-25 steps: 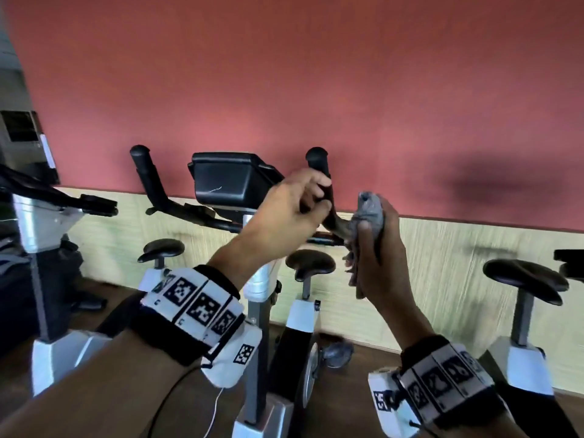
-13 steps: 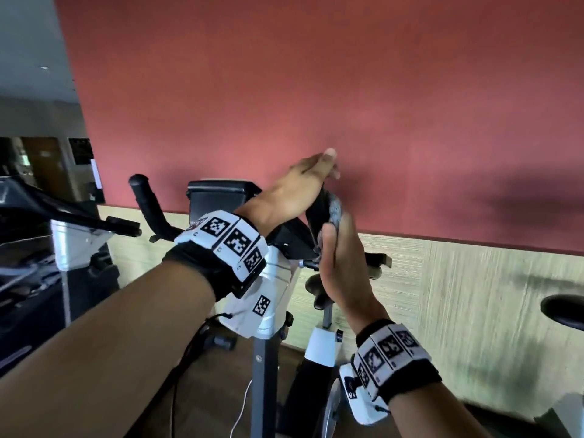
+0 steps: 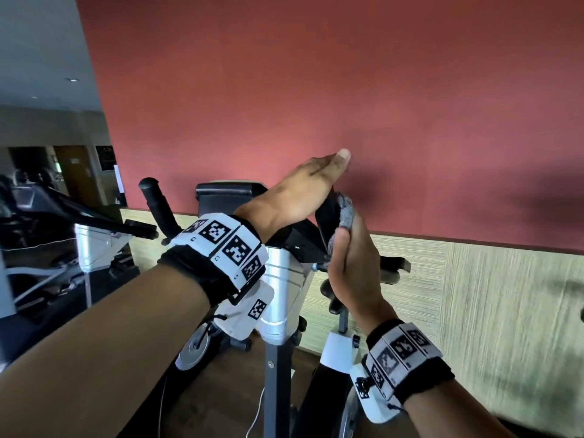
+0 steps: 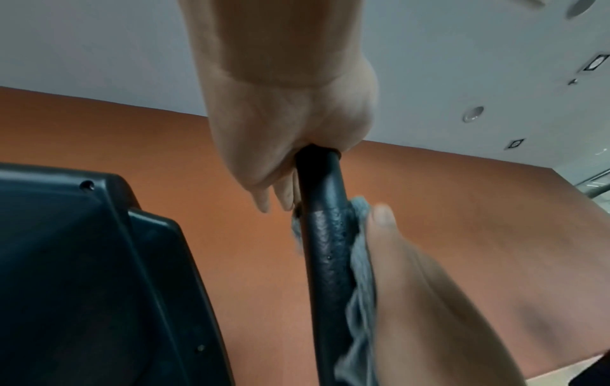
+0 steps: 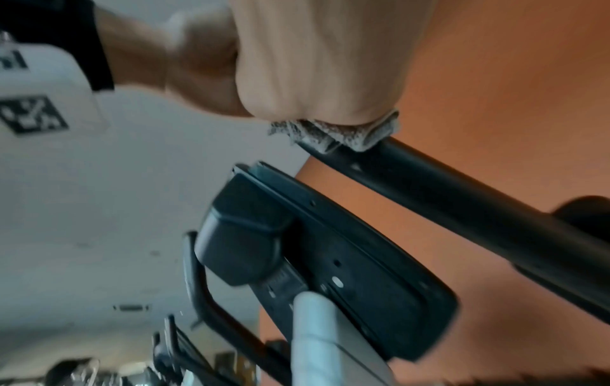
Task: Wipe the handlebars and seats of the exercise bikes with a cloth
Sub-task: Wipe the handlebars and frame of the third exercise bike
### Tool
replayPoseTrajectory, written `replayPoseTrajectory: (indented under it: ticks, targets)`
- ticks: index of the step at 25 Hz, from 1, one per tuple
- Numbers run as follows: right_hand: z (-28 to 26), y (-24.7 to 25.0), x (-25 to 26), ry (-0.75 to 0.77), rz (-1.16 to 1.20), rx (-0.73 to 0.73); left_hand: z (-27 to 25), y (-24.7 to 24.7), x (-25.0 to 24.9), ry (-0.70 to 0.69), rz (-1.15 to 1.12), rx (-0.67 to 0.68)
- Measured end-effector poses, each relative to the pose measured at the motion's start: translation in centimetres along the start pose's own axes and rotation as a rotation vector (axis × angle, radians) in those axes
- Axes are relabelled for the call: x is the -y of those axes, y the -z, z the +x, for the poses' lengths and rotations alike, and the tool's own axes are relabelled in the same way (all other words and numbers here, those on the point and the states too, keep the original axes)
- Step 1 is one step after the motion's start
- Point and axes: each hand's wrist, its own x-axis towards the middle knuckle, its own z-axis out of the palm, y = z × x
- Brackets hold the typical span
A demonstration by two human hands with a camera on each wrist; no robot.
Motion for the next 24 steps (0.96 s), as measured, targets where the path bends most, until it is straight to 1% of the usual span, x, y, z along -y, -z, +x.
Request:
replayPoseTrajectory:
  ticks: [3,4,6,8,11,13,15,16,18,20,22,24]
  targets:
    - [3.1,-0.8,1.4,0.146,0.034,-0.047,0.3,0.1,0.1,-0.015,-0.065,0.009]
    - [3.3,-0.9,1.7,0.162,0.036,-0.05,0.3,0.1,0.3,-0.011,-0.074,0.003]
    - [2.5,-0.5,1.2,0.139,0.057,-0.041,0.5,0.0,0.6,-0.01,-0.059,-0.018]
    - [1.2,0.4,0.0,0.076,0.127,-0.002,0.6,-0.1,0.9,-0.005,-0.041,-0.041]
    - [0.3,2.5,-1.9,-0.019,0.145,-0.044,0.7,-0.3,1.0,-0.011,-0.004,-0.052]
    - [0.1,3.3,-2.0,-0.01,0.172,-0.02,0.5,-0.3,0.8,-0.017,-0.014,-0.057]
    - [0.2,2.7,-1.0,0.051,0.269,0.079,0.6,-0.4,0.9,-0.014,-0.045,-0.057]
    - [0.6,2.0,-0.1,0.055,0.341,0.09,0.6,-0.5,0.9,-0.01,-0.054,-0.054]
    - [2.3,0.3,1.4,0.057,0.399,0.017,0.9,-0.5,1.0,-0.02,-0.062,-0.064]
    - [3.7,-0.6,1.6,0.085,0.312,-0.079,1.1,-0.5,0.9,-0.026,-0.09,-0.063]
    - [2.9,-0.5,0.7,0.122,0.26,-0.123,1.0,-0.5,0.8,-0.022,-0.077,-0.063]
    - [0.8,0.0,0.0,0.061,0.246,-0.122,0.8,-0.5,0.8,-0.017,-0.055,-0.069]
